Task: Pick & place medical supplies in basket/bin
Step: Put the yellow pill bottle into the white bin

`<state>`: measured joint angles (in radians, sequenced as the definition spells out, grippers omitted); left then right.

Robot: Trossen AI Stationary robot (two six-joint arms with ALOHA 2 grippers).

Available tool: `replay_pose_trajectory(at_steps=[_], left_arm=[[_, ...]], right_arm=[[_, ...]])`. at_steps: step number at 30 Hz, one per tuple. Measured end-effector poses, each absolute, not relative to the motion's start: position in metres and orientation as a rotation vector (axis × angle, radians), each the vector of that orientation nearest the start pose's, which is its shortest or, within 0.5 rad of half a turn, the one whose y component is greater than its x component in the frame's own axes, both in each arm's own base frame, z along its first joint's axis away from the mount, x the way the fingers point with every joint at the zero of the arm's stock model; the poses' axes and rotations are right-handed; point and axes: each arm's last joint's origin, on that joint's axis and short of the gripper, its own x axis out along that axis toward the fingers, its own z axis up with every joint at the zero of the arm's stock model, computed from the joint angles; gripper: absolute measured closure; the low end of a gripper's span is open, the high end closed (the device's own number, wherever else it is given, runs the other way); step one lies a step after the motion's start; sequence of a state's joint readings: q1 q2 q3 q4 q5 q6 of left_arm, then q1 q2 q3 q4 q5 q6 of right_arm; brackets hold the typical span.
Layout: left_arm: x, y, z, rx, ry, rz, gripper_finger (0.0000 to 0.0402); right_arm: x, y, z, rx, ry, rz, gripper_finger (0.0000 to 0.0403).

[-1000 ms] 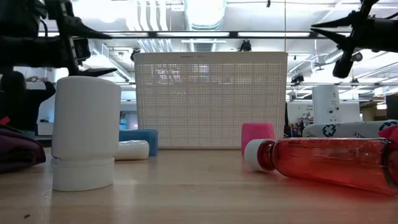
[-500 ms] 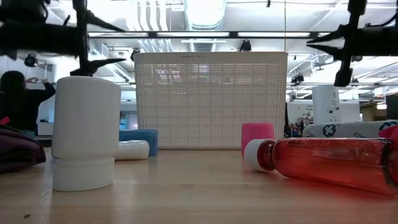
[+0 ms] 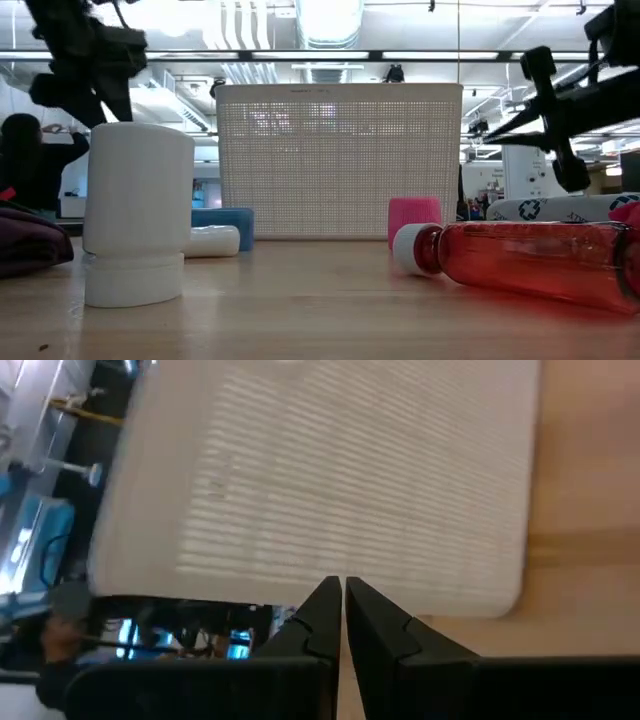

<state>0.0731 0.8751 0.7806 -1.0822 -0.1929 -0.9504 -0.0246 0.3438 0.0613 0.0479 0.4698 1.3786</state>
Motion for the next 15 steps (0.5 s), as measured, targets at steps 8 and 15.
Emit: replay_pose_trajectory(at_steps=[8, 15], left_arm=[[0.140, 0.019, 0.232, -0.745, 1.043, 0.847, 0.0178], [0.140, 0.029, 0.226, -0.724, 0.986, 0.907, 0.0178]], right_arm=[[0.123, -0.016, 0.223, 0.983, -0.022, -0.574, 0.0389], [0.134, -0.016, 0.250, 0.799, 0.337, -0.733, 0.0321]])
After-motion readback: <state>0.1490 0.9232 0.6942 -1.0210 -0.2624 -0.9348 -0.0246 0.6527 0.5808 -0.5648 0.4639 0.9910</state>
